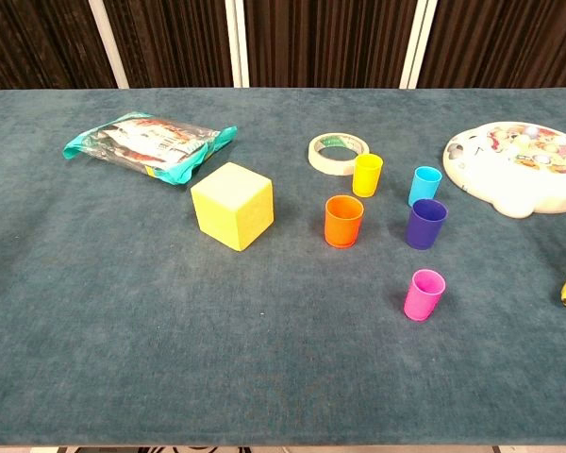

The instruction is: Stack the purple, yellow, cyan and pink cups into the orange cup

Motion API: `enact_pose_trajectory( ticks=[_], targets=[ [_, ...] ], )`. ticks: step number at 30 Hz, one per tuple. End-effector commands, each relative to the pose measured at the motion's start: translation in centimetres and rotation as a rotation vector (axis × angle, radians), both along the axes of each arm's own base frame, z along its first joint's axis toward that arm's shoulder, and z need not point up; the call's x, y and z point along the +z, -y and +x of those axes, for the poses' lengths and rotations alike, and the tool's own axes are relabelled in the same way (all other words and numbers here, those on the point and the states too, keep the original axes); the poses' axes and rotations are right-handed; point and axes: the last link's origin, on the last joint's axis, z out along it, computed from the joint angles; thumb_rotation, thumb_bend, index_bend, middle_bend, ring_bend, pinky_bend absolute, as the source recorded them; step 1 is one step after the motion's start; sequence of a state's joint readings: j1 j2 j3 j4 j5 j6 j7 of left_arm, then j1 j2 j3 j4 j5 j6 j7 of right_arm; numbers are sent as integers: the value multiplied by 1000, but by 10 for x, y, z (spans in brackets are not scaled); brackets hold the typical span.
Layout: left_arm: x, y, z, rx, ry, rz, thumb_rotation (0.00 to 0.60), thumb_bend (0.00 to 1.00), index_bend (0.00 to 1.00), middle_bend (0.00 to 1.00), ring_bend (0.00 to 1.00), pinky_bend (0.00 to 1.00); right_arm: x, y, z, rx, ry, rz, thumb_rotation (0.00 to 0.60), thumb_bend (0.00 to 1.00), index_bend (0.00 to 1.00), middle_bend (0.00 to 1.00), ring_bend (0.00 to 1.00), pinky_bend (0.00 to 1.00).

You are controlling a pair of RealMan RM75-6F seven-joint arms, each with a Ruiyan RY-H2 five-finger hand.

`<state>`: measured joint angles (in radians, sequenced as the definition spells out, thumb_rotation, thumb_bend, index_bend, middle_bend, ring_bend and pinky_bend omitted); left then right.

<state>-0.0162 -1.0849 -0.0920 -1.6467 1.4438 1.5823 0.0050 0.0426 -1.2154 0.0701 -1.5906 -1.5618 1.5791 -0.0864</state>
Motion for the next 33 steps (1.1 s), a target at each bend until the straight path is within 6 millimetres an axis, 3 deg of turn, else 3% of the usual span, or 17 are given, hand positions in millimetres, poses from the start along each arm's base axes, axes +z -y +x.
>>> enact_pose_trajectory(
  ticks=[1, 33],
  targets=[
    [0, 0, 0, 0, 0, 1, 600, 273, 17, 33, 0, 0, 1, 0, 0, 0, 1, -2, 600, 419, 74, 0, 41, 36],
    [0, 1, 2, -2, 1, 3, 600, 273, 17, 32, 0, 0, -5, -1, 1, -13, 72, 79, 600, 419, 74, 0, 37, 25]
  ],
)
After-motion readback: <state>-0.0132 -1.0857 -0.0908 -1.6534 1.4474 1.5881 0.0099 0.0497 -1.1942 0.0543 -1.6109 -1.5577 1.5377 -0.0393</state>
